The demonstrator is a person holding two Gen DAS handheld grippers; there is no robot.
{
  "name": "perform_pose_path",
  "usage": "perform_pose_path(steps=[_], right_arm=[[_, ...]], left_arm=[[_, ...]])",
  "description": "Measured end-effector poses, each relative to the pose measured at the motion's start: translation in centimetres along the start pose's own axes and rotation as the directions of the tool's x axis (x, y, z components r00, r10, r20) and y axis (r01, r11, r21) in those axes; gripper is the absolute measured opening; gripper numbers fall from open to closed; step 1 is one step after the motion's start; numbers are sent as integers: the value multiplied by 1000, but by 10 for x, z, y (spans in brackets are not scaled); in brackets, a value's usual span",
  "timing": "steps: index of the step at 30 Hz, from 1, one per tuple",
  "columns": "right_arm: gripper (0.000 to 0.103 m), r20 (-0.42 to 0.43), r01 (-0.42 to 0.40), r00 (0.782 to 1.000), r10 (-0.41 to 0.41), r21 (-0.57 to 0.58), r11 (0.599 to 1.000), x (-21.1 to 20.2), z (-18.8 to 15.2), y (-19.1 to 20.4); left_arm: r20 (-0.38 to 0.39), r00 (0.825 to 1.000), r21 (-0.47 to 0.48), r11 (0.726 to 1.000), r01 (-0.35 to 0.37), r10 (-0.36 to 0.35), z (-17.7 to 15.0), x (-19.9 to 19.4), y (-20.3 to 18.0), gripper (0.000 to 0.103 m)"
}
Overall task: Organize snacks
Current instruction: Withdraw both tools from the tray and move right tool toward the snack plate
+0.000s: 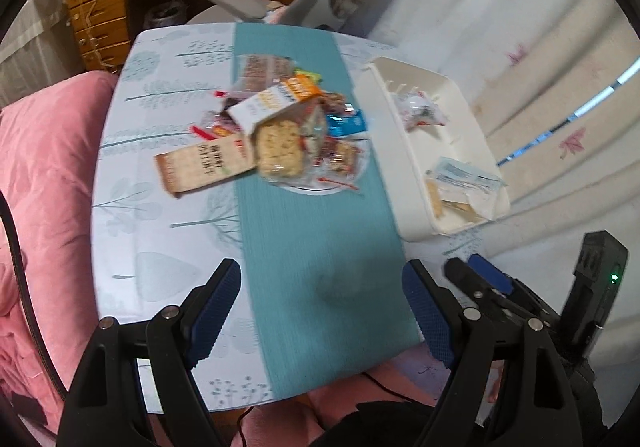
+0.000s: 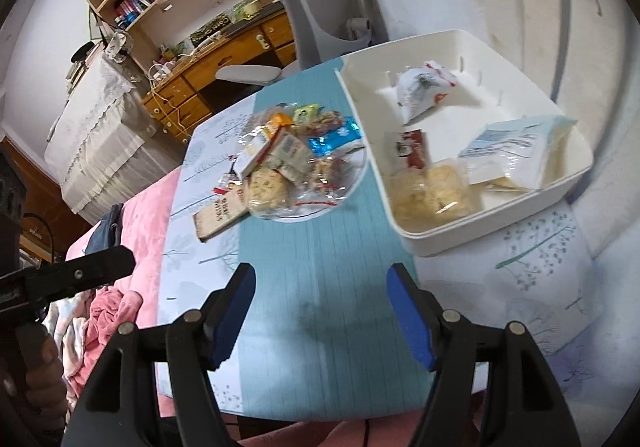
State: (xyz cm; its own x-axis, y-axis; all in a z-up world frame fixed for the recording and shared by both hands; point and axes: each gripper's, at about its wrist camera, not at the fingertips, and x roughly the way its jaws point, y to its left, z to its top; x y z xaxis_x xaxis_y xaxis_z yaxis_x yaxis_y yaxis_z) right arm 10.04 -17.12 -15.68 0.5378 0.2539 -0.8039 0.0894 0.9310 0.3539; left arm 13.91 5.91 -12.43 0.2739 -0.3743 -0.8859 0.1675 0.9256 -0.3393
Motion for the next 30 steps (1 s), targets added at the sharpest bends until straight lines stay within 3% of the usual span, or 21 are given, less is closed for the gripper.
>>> perform_pose_path(steps=[14,22,30], right_arm=[[68,-13,29,1000,-28,86,996,50,26,24],[68,13,42,999,-44,118,992,82,45,39],[68,29,119,992,-126,173,978,116,62,45]], left_arm=[[-52,993,14,994,-107,107,40,22,61,82],[-118,983,124,984,-125,140,76,66,77,82],[-192,965,216,967,-136,178,98,115,90,82]])
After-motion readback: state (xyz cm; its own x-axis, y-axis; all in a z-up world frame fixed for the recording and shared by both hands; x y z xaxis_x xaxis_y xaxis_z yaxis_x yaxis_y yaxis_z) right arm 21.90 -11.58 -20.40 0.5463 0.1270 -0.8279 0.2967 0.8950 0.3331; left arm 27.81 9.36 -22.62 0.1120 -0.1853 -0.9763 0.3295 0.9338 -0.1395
